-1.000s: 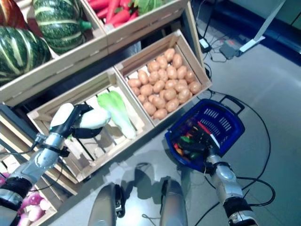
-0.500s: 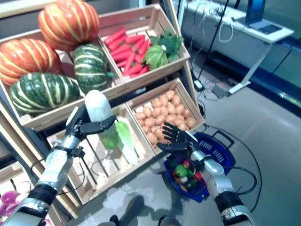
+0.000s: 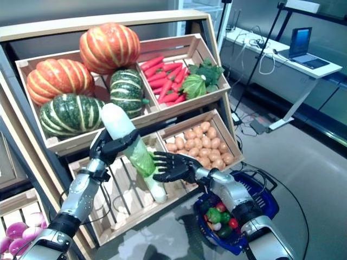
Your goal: Put vegetables into the basket
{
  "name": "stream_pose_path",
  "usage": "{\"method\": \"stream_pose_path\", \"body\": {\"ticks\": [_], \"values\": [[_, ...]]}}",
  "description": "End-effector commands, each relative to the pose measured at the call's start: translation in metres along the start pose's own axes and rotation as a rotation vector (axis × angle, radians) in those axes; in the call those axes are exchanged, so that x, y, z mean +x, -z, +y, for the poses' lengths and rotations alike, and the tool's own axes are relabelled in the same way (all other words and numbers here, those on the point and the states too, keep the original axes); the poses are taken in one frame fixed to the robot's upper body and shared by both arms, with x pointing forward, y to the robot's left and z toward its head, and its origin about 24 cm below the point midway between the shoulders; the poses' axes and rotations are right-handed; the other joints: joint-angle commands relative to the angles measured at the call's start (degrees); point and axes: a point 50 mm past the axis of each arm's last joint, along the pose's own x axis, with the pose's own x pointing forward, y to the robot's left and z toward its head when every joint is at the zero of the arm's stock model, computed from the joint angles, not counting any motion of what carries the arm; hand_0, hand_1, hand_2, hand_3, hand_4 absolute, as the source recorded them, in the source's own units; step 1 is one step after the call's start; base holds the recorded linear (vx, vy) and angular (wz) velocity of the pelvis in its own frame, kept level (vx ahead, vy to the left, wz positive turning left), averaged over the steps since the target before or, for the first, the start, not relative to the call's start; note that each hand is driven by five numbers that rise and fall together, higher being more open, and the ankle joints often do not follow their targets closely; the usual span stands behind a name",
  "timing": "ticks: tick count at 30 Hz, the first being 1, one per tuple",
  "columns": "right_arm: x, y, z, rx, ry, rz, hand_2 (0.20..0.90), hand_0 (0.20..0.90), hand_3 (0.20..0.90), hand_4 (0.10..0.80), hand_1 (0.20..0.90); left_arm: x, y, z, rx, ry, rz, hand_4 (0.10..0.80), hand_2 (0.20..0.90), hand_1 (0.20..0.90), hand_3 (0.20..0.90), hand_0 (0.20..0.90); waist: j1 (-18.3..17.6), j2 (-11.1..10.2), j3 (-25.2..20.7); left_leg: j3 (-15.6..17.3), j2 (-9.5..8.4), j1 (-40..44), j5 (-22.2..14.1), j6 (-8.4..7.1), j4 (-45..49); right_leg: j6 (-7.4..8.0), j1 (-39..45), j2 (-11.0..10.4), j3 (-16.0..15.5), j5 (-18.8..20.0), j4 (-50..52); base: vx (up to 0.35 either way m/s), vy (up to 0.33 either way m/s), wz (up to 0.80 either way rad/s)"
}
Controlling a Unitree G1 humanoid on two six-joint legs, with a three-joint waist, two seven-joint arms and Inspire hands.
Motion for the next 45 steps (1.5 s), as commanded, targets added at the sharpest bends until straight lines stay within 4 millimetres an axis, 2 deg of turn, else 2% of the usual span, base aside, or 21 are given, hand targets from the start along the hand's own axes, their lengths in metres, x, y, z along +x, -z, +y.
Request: {"method": "stream_pose_path", "body": {"ticks": [1,9,19,21,25,29,31,33,39,45], "values": [[0.011,-0.067,0.009,-0.157,-0.069,-0.161,0.900,0.900,0.900,0.800,0.900,0.032,-0.033,-0.038,0.014,0.185,-0.151,0.400,0.300,0.300,0.300,0.300,0.26,-1.15,-4.74,0.05,-3.60,-0.34,-5.65,3.48,0.04,-4.11,-0.97,1.36,-0.42,-1.45,0.10,0.000,0.000,0.00],[0.017,-0.090,0.019,-0.234,-0.135,-0.138,0.900,0.900,0.900,0.800,0.900,0.026,-0.010,-0.047,0.014,0.256,-0.052,0.400,0.300,0.300,0.300,0.300,0.89,-1.33,-4.60,-0.83,-3.74,0.42,-6.06,3.51,0.04,-4.39,0.10,1.30,-0.67,-1.92,0.10,0.008,0.001,0.01],[0.026,-0.092,0.022,-0.177,-0.173,-0.092,0.900,0.900,0.900,0.800,0.900,0.024,0.001,-0.061,-0.061,0.303,-0.014,0.400,0.300,0.300,0.300,0.300,1.73,-1.68,-4.40,-2.10,-4.05,1.27,-6.49,3.66,0.04,-4.47,1.18,1.08,-1.12,-2.13,0.10,0.030,0.013,0.06],[0.030,-0.089,0.018,-0.146,-0.130,-0.080,0.900,0.900,0.900,0.800,0.900,0.025,0.002,-0.065,-0.100,0.306,-0.018,0.400,0.300,0.300,0.300,0.300,1.98,-1.76,-4.46,-2.18,-4.08,1.52,-6.64,3.69,0.04,-4.49,1.41,1.09,-1.14,-2.19,0.10,0.039,0.012,0.03],[0.033,-0.084,0.001,-0.170,0.101,-0.058,0.900,0.900,0.900,0.800,0.900,0.027,0.003,-0.076,-0.163,0.295,-0.035,0.400,0.300,0.300,0.300,0.300,2.06,-1.80,-4.50,-2.24,-4.08,1.65,-6.70,3.79,0.04,-4.44,1.42,1.08,-0.87,-2.06,0.10,0.018,0.005,0.00],[0.038,-0.084,0.000,-0.162,0.233,-0.079,0.900,0.900,0.900,0.800,0.900,0.029,0.000,-0.086,-0.190,0.285,-0.055,0.400,0.300,0.300,0.300,0.300,1.79,-1.66,-3.95,-2.22,-4.06,1.54,-6.60,3.92,0.04,-4.57,1.14,1.13,-0.33,-1.83,0.10,0.000,0.000,0.00],[0.040,-0.085,0.001,-0.191,0.289,-0.085,0.900,0.900,0.900,0.800,0.900,0.030,-0.002,-0.090,-0.192,0.282,-0.059,0.400,0.300,0.300,0.300,0.300,1.62,-1.56,-3.65,-2.23,-4.10,1.44,-6.54,4.00,0.04,-4.61,1.01,1.14,-0.08,-1.75,0.10,0.000,0.000,0.00],[0.040,-0.085,-0.001,-0.294,0.384,-0.077,0.900,0.900,0.900,0.800,0.900,0.030,-0.002,-0.093,-0.177,0.277,-0.062,0.400,0.300,0.300,0.300,0.300,1.43,-1.37,-3.37,-2.32,-4.14,1.49,-6.59,4.10,0.04,-4.67,1.02,1.17,0.29,-1.74,0.10,0.000,0.000,0.00],[0.030,-0.096,-0.003,-0.466,0.496,-0.074,0.900,0.900,0.900,0.800,0.900,0.031,-0.008,-0.091,-0.131,0.252,-0.068,0.400,0.300,0.300,0.300,0.300,0.82,-1.19,-3.09,-2.32,-4.17,1.43,-6.63,4.18,0.04,-4.63,0.85,1.12,1.07,-1.70,0.10,0.000,0.000,0.00],[0.024,-0.095,-0.003,-0.475,0.486,-0.078,0.900,0.900,0.900,0.800,0.900,0.031,-0.010,-0.083,-0.112,0.230,-0.068,0.400,0.300,0.300,0.300,0.300,0.53,-1.24,-2.97,-2.35,-4.20,1.61,-6.82,4.29,0.04,-4.54,0.89,1.09,1.47,-1.75,0.10,0.000,0.000,0.00]]}}
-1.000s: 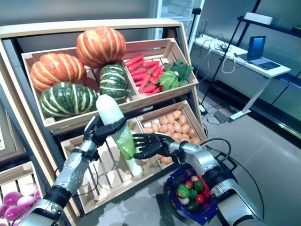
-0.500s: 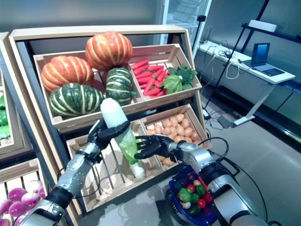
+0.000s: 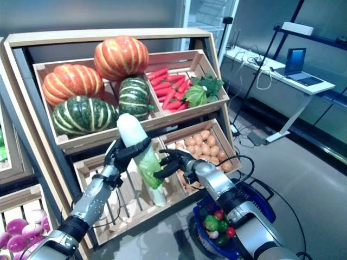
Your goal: Put vegetables into the basket
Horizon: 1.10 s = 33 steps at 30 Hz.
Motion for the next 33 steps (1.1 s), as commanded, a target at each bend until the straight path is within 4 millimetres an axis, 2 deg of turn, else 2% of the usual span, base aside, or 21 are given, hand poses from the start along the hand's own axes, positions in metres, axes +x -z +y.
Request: {"method": "stream_pose_path", "body": {"ticks": [1,3,8,10,13,24,33], "values": [[-0.011,-0.071,-0.038,-0.118,0.220,-0.221,0.900,0.900,0.900,0.800,0.900,0.026,-0.038,-0.059,-0.008,0.258,-0.184,0.400,0.300,0.300,0.300,0.300,0.24,0.16,-2.07,-0.80,-3.95,0.50,-7.80,4.19,0.06,-4.45,-0.78,1.21,1.29,-2.03,0.11,0.000,0.000,0.00],[-0.013,-0.070,-0.042,-0.140,0.234,-0.215,0.900,0.900,0.900,0.800,0.900,0.026,-0.038,-0.057,-0.007,0.253,-0.184,0.400,0.300,0.300,0.300,0.300,0.17,0.15,-2.13,-0.72,-3.92,0.54,-7.81,4.17,0.06,-4.43,-0.76,1.20,1.31,-2.04,0.11,0.000,0.000,0.00],[-0.023,-0.073,-0.061,-0.394,0.403,-0.155,0.900,0.900,0.900,0.800,0.900,0.026,-0.039,-0.054,-0.014,0.230,-0.188,0.400,0.300,0.300,0.300,0.300,-0.06,0.09,-2.10,-0.53,-3.91,0.65,-7.87,4.27,0.06,-4.27,-0.77,1.16,1.80,-1.95,0.11,0.000,0.000,0.00],[-0.025,-0.074,-0.064,-0.434,0.427,-0.142,0.900,0.900,0.900,0.800,0.900,0.025,-0.039,-0.053,-0.016,0.225,-0.189,0.400,0.300,0.300,0.300,0.300,-0.09,0.04,-2.01,-0.43,-3.90,0.60,-7.85,4.30,0.06,-4.26,-0.89,1.17,1.95,-1.87,0.11,0.000,0.000,0.00],[-0.025,-0.074,-0.062,-0.419,0.430,-0.133,0.900,0.900,0.900,0.800,0.900,0.025,-0.042,-0.052,-0.020,0.216,-0.198,0.400,0.300,0.300,0.300,0.300,-0.08,-0.04,-1.69,-0.39,-3.88,0.51,-7.83,4.44,0.06,-4.32,-1.09,1.16,2.22,-1.79,0.11,0.000,0.000,0.00],[-0.018,-0.046,-0.058,-0.328,0.473,-0.085,0.900,0.900,0.900,0.800,0.900,0.026,-0.042,-0.053,-0.032,0.214,-0.201,0.400,0.300,0.300,0.300,0.300,0.33,-0.01,-1.63,-0.81,-3.81,0.68,-8.13,4.57,0.06,-4.25,-0.82,1.05,2.25,-2.05,0.11,0.000,0.000,0.00],[-0.015,-0.033,-0.052,-0.254,0.506,-0.097,0.900,0.900,0.900,0.800,0.900,0.025,-0.041,-0.053,-0.044,0.220,-0.199,0.400,0.300,0.300,0.300,0.300,0.41,0.31,-1.68,-0.92,-3.78,0.93,-8.22,4.54,0.06,-4.21,-0.58,0.96,2.12,-2.09,0.11,0.000,0.000,0.00]]}}
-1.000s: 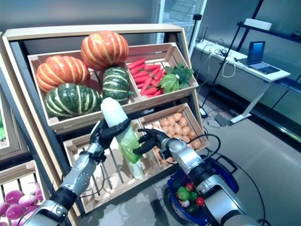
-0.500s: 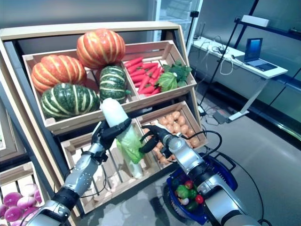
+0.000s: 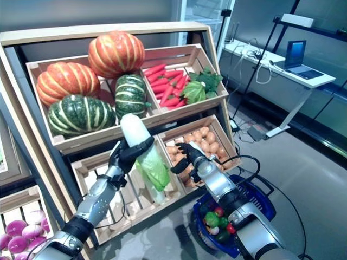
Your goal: Put vegetables into the basket
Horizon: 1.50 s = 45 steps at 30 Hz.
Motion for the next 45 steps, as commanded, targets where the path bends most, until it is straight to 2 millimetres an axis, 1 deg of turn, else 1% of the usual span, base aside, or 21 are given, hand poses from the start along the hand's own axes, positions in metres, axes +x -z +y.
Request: {"method": "stream_pose_path", "body": {"ticks": [1,4,6,9,10,11,13,15,19,22,24,27,30,37,45], "values": [[-0.001,-0.032,-0.038,0.013,0.227,-0.150,0.900,0.900,0.900,0.800,0.900,0.022,-0.046,-0.046,0.007,0.211,-0.223,0.400,0.300,0.300,0.300,0.300,1.06,-0.36,-2.33,-1.02,-3.73,1.57,-8.18,4.49,0.07,-4.20,0.09,0.96,1.84,-2.15,0.11,0.000,0.000,0.00],[-0.002,-0.030,-0.035,0.040,0.223,-0.157,0.900,0.900,0.900,0.800,0.900,0.021,-0.045,-0.044,0.007,0.206,-0.221,0.400,0.300,0.300,0.300,0.300,0.95,-0.26,-2.37,-0.95,-3.71,1.64,-8.18,4.49,0.07,-4.15,0.12,0.94,1.90,-2.13,0.11,0.000,0.000,0.00],[-0.003,-0.026,-0.030,0.080,0.170,-0.156,0.900,0.900,0.900,0.800,0.900,0.020,-0.045,-0.042,0.010,0.205,-0.220,0.400,0.300,0.300,0.300,0.300,0.91,-0.24,-2.35,-0.87,-3.68,1.66,-8.21,4.48,0.07,-4.08,0.12,0.91,1.85,-2.13,0.11,0.000,0.000,0.00],[-0.004,-0.025,-0.015,0.264,-0.028,-0.183,0.900,0.900,0.900,0.800,0.900,0.020,-0.045,-0.040,0.016,0.208,-0.215,0.400,0.300,0.300,0.300,0.300,0.91,-0.34,-2.30,-0.92,-3.64,1.63,-8.19,4.42,0.07,-4.11,0.15,0.87,1.58,-2.20,0.11,0.000,0.000,0.00],[-0.005,-0.025,-0.005,0.376,-0.142,-0.197,0.900,0.900,0.900,0.800,0.900,0.020,-0.044,-0.038,0.019,0.214,-0.209,0.400,0.300,0.300,0.300,0.300,1.00,-0.43,-2.28,-1.00,-3.63,1.69,-8.21,4.37,0.07,-4.21,0.27,0.86,1.33,-2.30,0.11,0.000,0.000,0.00],[-0.005,-0.025,0.001,0.448,-0.222,-0.213,0.900,0.900,0.900,0.800,0.900,0.020,-0.043,-0.037,0.024,0.218,-0.204,0.400,0.300,0.300,0.300,0.300,1.07,-0.50,-2.28,-1.06,-3.62,1.80,-8.23,4.31,0.07,-4.25,0.42,0.85,1.06,-2.36,0.11,0.000,0.000,0.00],[-0.005,-0.022,0.001,0.491,-0.263,-0.223,0.900,0.900,0.900,0.800,0.900,0.020,-0.042,-0.036,0.026,0.224,-0.199,0.400,0.300,0.300,0.300,0.300,1.11,-0.54,-2.36,-1.04,-3.61,1.89,-8.27,4.21,0.07,-4.22,0.58,0.85,0.76,-2.45,0.11,0.000,0.000,0.00],[-0.006,-0.018,-0.002,0.516,-0.290,-0.235,0.900,0.900,0.900,0.800,0.900,0.019,-0.039,-0.033,0.029,0.231,-0.190,0.400,0.300,0.300,0.300,0.300,1.16,-0.59,-2.61,-1.09,-3.63,2.05,-8.30,4.11,0.07,-4.14,0.80,0.84,0.45,-2.49,0.11,0.000,0.000,0.00],[-0.009,-0.011,-0.020,0.496,-0.297,-0.245,0.900,0.900,0.900,0.800,0.900,0.016,-0.038,-0.028,0.043,0.239,-0.177,0.400,0.300,0.300,0.300,0.300,1.08,-0.75,-2.96,-0.90,-3.59,2.05,-8.33,3.90,0.07,-3.92,0.82,0.81,0.09,-2.44,0.11,0.000,0.000,0.00],[-0.015,-0.007,-0.049,0.450,-0.267,-0.252,0.900,0.900,0.900,0.800,0.900,0.013,-0.039,-0.020,0.070,0.240,-0.165,0.400,0.300,0.300,0.300,0.300,0.87,-1.05,-3.12,-0.65,-3.51,1.91,-8.27,3.83,0.07,-3.73,0.57,0.84,0.05,-2.22,0.11,0.000,0.000,0.00],[-0.019,-0.010,-0.065,0.447,-0.265,-0.271,0.900,0.900,0.900,0.800,0.900,0.011,-0.040,-0.015,0.083,0.236,-0.165,0.400,0.300,0.300,0.300,0.300,0.67,-1.25,-3.01,-0.39,-3.49,1.76,-8.15,3.87,0.07,-3.73,0.32,0.90,0.19,-2.03,0.11,0.000,0.000,0.00],[-0.024,-0.016,-0.080,0.451,-0.276,-0.304,0.900,0.900,0.900,0.800,0.900,0.010,-0.043,-0.009,0.094,0.232,-0.166,0.400,0.300,0.300,0.300,0.300,0.50,-1.50,-2.87,-0.08,-3.50,1.65,-8.01,3.95,0.07,-3.73,0.08,1.01,0.40,-1.82,0.11,0.000,0.000,0.00],[-0.026,-0.020,-0.086,0.423,-0.286,-0.312,0.900,0.900,0.900,0.800,0.900,0.010,-0.043,-0.008,0.096,0.230,-0.168,0.400,0.300,0.300,0.300,0.300,0.33,-1.74,-2.89,0.10,-3.53,1.53,-7.92,4.01,0.07,-3.77,-0.11,1.11,0.61,-1.75,0.11,-0.005,-0.005,-0.01],[-0.027,-0.031,-0.090,0.418,-0.342,-0.342,0.900,0.900,0.900,0.800,0.900,0.012,-0.040,-0.012,0.103,0.245,-0.159,0.400,0.300,0.300,0.300,0.300,0.27,-1.90,-3.07,0.26,-3.55,1.44,-7.85,3.99,0.07,-3.86,-0.14,1.22,0.85,-1.72,0.11,0.000,0.000,0.00],[-0.028,-0.031,-0.085,0.426,-0.421,-0.337,0.900,0.900,0.900,0.800,0.900,0.010,-0.041,-0.010,0.103,0.248,-0.165,0.400,0.300,0.300,0.300,0.300,0.57,-1.95,-3.13,0.03,-3.57,1.28,-7.73,3.90,0.07,-3.73,-0.10,0.98,0.45,-1.77,0.11,0.000,0.000,0.00]]}}
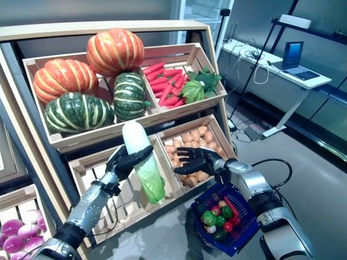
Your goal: Put vegetables into the basket
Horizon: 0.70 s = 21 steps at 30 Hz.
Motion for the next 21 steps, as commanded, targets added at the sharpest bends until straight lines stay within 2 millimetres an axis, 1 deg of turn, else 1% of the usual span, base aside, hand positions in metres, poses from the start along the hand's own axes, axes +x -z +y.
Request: {"method": "stream_pose_path", "body": {"ticks": [1,6,7,10,11,14,18,21], "values": [[-0.006,-0.070,-0.003,-0.069,-0.082,-0.237,0.900,0.900,0.900,0.800,0.900,0.027,-0.049,-0.019,0.067,0.138,-0.217,0.400,0.300,0.300,0.300,0.300,0.58,-0.70,-3.70,-0.05,-3.58,1.10,-7.74,3.92,0.08,-3.79,-0.23,0.97,0.41,-1.85,0.11,0.000,0.000,0.00],[0.003,-0.062,0.007,-0.059,-0.161,-0.177,0.900,0.900,0.900,0.800,0.900,0.028,-0.049,-0.022,0.059,0.155,-0.225,0.400,0.300,0.300,0.300,0.300,0.96,-0.82,-3.76,-0.22,-3.68,1.17,-7.73,3.96,0.08,-3.74,-0.10,0.85,0.21,-1.94,0.11,0.000,0.000,0.00],[0.005,-0.057,0.009,-0.059,-0.186,-0.148,0.900,0.900,0.900,0.800,0.900,0.028,-0.049,-0.023,0.056,0.162,-0.227,0.400,0.300,0.300,0.300,0.300,1.07,-0.85,-3.84,-0.26,-3.69,1.19,-7.75,3.97,0.08,-3.75,-0.06,0.82,0.14,-2.00,0.11,0.000,0.000,0.00],[0.010,-0.048,0.014,-0.046,-0.221,-0.108,0.900,0.900,0.900,0.800,0.900,0.029,-0.049,-0.027,0.054,0.178,-0.231,0.400,0.300,0.300,0.300,0.300,1.28,-0.83,-3.88,-0.29,-3.67,1.21,-7.73,3.99,0.08,-3.77,-0.03,0.76,-0.02,-2.04,0.11,0.000,0.000,0.00],[0.017,-0.040,0.019,-0.016,-0.250,-0.079,0.900,0.900,0.900,0.800,0.900,0.031,-0.049,-0.032,0.049,0.200,-0.233,0.400,0.300,0.300,0.300,0.300,1.58,-0.73,-3.95,-0.45,-3.71,1.28,-7.68,4.01,0.08,-3.81,0.07,0.72,-0.22,-2.05,0.11,0.000,0.000,0.00],[0.022,-0.034,0.025,0.034,-0.293,-0.060,0.900,0.900,0.900,0.800,0.900,0.033,-0.051,-0.038,0.041,0.229,-0.234,0.400,0.300,0.300,0.300,0.300,1.89,-0.59,-4.03,-0.57,-3.70,1.38,-7.67,4.02,0.08,-3.82,0.19,0.69,-0.40,-2.07,0.11,0.010,0.002,0.00],[0.032,-0.030,0.039,0.146,-0.393,-0.075,0.900,0.900,0.900,0.800,0.900,0.036,-0.049,-0.047,0.020,0.267,-0.230,0.400,0.300,0.300,0.300,0.300,2.47,-0.30,-4.09,-0.87,-3.71,1.36,-7.66,4.02,0.08,-3.91,0.33,0.65,-0.70,-2.18,0.11,0.000,0.000,0.00],[0.035,-0.029,0.049,0.219,-0.465,-0.089,0.900,0.900,0.900,0.800,0.900,0.035,-0.046,-0.049,0.010,0.289,-0.217,0.400,0.300,0.300,0.300,0.300,2.77,-0.20,-4.29,-1.25,-3.77,1.27,-7.75,3.97,0.08,-3.91,0.34,0.66,-0.86,-2.31,0.11,0.000,0.000,0.00]]}}
